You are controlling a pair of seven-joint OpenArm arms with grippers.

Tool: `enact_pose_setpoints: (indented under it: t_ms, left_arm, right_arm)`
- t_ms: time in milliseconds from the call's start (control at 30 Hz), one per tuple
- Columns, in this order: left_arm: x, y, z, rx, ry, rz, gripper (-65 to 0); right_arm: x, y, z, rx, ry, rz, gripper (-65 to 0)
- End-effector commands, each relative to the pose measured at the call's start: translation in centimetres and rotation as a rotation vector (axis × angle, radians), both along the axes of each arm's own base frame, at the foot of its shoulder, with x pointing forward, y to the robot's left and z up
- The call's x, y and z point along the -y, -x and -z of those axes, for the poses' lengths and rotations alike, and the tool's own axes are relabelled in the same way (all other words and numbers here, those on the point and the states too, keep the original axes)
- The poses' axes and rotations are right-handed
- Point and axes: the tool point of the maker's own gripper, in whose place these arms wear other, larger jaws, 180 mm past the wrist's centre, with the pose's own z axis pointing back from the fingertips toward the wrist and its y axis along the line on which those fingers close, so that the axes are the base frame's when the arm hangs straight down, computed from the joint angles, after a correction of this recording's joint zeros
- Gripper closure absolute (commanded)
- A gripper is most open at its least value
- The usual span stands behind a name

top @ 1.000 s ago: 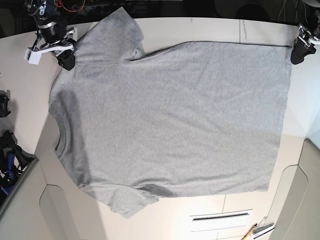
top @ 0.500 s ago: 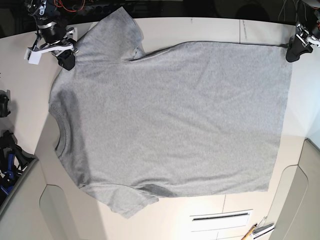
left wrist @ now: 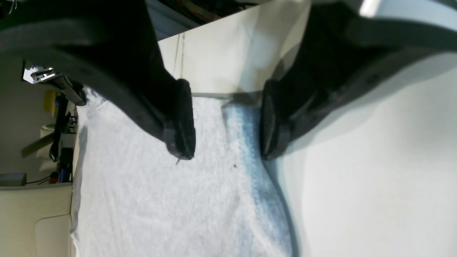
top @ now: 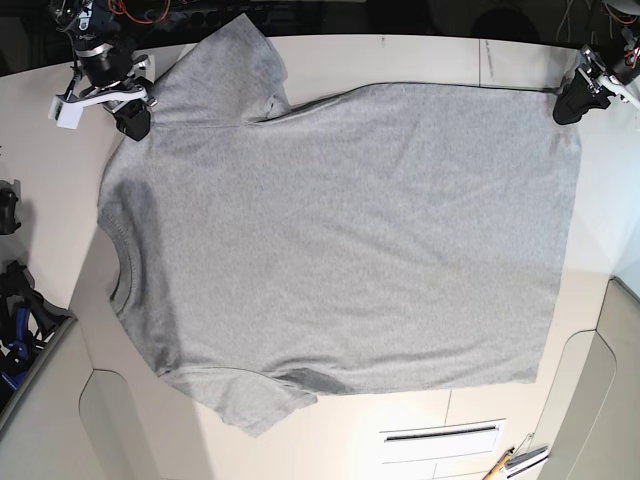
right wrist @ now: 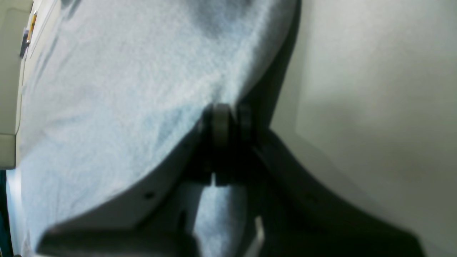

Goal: Fold the T-shirt properly
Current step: 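Lift the shoulder corners and drag the shirt toward the robot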

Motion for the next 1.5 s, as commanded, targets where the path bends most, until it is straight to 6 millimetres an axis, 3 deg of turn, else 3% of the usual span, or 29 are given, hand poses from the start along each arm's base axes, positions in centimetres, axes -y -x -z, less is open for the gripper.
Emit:
enact_pose_setpoints:
  t_ms: [0, 133, 367, 500, 700, 1067, 1200, 1467]
  left_arm:
    - [-0.5, 0.6, 0.3, -0.043, -0.031, 0.015, -32.0]
    - [-1.1, 0.1, -0.1, -0.015, -0.043, -0.004, -16.8]
    - [-3.5, -0.3, -1.6, 0.029, -0.079, -0.069, 0.0]
    - [-4.3, -0.2, -2.1, 0.038, -0.095, -0.087, 0.0]
    - [-4.1, 1.2, -1.7, -0.001, -0.079, -0.08, 0.0]
    - [-3.1, 3.8, -1.7, -0.057, -0.05, -0.051, 0.0]
    - [-2.8, 4.3, -2.6, -0.058, -0.073, -0.015, 0.0]
    - [-4.2, 5.3, -6.1, -0.025, -0.142, -0.007, 0.0]
  right_arm:
    - [0.2, -0.5, -0.9, 0.042, 0.006, -0.001, 0.0]
    - [0.2, -0.5, -1.0, 0.042, 0.006, -0.001, 0.0]
    - [0.3, -0.2, -0.7, 0.015, 0.013, -0.03, 0.0]
    - [0.5, 0.0, -0.5, -0.009, 0.019, -0.053, 0.0]
    - [0.4, 1.7, -0.5, -0.032, 0.013, -0.077, 0.0]
    - [0.0, 5.2, -4.5, -0.024, 0.096, -0.146, 0.0]
    - [-0.2, 6.4, -5.0, -0.045, 0.109, -0.165, 0.0]
    - [-0.6, 10.0, -4.2, -0.138, 0.078, -0.171, 0.0]
